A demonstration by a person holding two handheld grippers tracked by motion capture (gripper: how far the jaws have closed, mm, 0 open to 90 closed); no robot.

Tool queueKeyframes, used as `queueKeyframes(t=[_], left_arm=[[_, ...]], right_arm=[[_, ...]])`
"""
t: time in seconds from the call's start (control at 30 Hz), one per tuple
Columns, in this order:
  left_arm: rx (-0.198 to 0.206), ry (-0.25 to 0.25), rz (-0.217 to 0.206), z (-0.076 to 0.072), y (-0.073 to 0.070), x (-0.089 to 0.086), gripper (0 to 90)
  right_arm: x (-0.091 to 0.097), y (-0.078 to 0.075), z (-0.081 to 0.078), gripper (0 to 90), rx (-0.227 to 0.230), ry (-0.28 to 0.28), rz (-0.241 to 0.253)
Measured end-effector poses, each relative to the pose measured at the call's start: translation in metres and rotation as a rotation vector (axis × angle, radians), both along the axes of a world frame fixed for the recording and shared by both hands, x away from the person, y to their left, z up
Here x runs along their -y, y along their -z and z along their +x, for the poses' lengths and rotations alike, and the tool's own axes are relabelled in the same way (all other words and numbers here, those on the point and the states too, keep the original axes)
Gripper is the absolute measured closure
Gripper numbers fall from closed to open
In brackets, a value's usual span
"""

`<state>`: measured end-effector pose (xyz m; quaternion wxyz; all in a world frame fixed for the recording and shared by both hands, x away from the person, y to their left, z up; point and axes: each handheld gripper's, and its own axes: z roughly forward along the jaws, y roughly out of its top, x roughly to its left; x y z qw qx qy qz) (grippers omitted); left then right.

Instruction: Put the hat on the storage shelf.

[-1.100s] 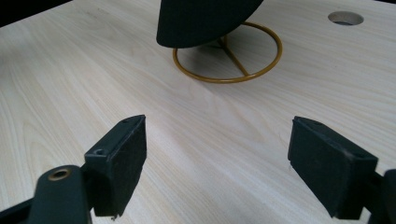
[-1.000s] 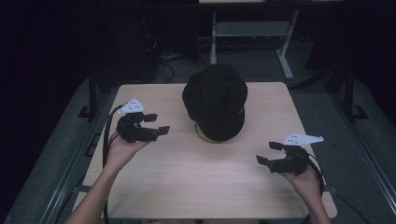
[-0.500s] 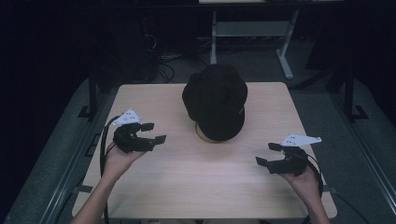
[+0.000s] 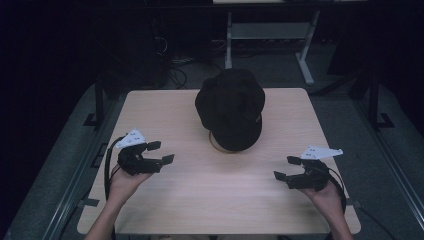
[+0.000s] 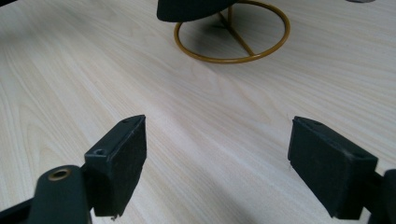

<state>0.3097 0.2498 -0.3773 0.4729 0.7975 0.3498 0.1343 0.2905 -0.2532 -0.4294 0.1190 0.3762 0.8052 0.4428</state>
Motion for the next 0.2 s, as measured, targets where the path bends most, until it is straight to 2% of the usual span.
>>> queueKeyframes(t=[0.07, 0.2], left_arm=[[-0.001, 0.001, 0.01, -0.004, 0.006, 0.0, 24.3], [-0.017, -0.007, -0.018, -0.011, 0.022, -0.002, 23.7]], right_arm=[[0.0, 0.0, -0.001, 19.0, -0.008, 0.002, 0.001], [-0.001, 0.001, 0.0, 19.0, -0.005, -0.006, 0.0]])
